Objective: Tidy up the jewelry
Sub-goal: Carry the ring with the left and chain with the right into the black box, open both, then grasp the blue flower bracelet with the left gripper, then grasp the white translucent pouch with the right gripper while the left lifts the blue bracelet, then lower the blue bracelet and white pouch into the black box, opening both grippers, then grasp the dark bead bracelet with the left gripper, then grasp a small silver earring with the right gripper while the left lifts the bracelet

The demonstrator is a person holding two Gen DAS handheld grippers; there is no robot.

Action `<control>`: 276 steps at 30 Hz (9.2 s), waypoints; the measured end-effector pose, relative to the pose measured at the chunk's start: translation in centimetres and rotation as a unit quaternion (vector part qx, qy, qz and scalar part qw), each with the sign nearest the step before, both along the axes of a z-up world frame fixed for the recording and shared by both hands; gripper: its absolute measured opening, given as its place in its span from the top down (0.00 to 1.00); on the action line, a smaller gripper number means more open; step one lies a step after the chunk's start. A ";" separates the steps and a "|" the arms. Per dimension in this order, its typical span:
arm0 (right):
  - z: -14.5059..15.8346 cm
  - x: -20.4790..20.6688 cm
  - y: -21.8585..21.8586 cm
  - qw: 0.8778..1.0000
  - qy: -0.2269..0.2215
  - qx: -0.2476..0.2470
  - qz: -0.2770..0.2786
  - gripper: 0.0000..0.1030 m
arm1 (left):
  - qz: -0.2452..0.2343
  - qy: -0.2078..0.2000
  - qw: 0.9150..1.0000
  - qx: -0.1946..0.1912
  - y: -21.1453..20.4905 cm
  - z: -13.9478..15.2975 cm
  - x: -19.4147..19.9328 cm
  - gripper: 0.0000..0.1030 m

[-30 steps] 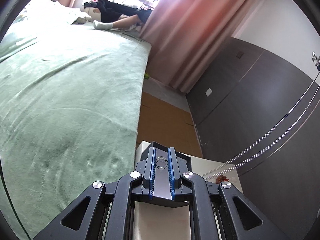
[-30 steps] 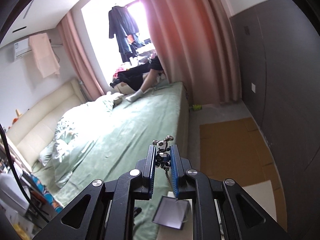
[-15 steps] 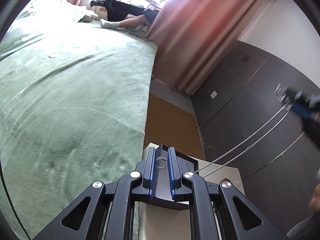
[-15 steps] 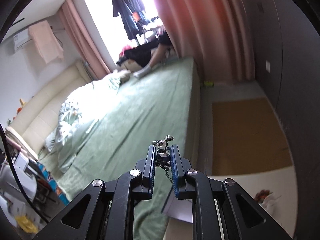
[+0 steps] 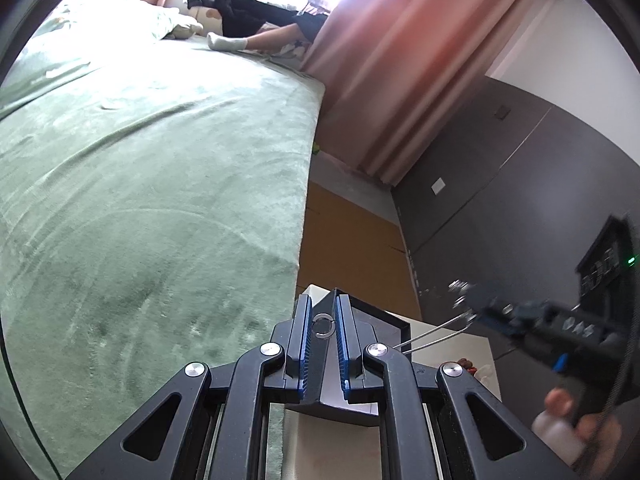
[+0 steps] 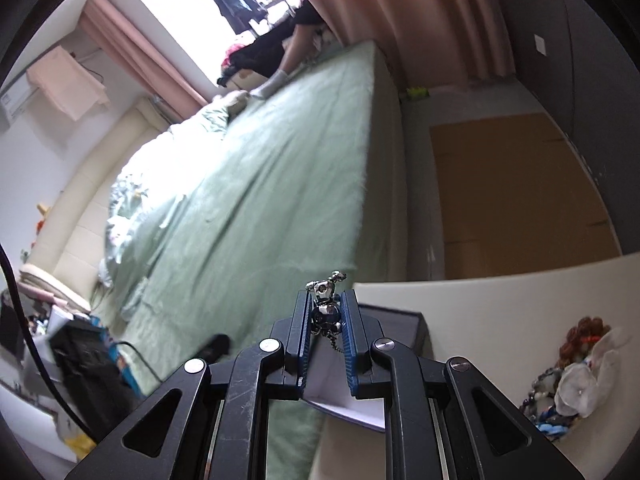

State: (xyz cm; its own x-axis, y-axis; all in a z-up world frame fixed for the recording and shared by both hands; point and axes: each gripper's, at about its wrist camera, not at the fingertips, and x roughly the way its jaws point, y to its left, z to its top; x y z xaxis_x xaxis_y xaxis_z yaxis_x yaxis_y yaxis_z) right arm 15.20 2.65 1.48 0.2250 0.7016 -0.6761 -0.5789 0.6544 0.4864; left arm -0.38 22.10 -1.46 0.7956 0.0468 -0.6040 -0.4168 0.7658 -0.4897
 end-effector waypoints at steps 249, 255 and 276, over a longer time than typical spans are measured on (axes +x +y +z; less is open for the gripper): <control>-10.6 3.9 -21.1 0.983 0.122 -0.100 -0.088 0.54 | -0.249 0.080 0.960 0.096 -21.9 -6.1 10.9 0.92; -12.1 4.1 -19.7 0.980 0.118 -0.133 -0.086 0.64 | -0.228 0.063 0.968 0.085 -19.8 -4.9 10.0 0.92; -10.4 3.1 -18.1 0.986 0.073 -0.130 -0.072 0.96 | -0.171 0.021 0.982 0.072 -14.0 -1.8 6.3 0.92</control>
State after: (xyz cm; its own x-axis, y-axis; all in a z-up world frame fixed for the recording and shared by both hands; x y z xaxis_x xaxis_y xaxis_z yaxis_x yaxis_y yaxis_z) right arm 18.35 -15.50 -8.88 0.1960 0.4685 -0.8614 -0.4070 0.8381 0.3632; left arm 5.95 8.14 -3.23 0.7544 -0.1318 -0.6430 -0.1409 0.9243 -0.3548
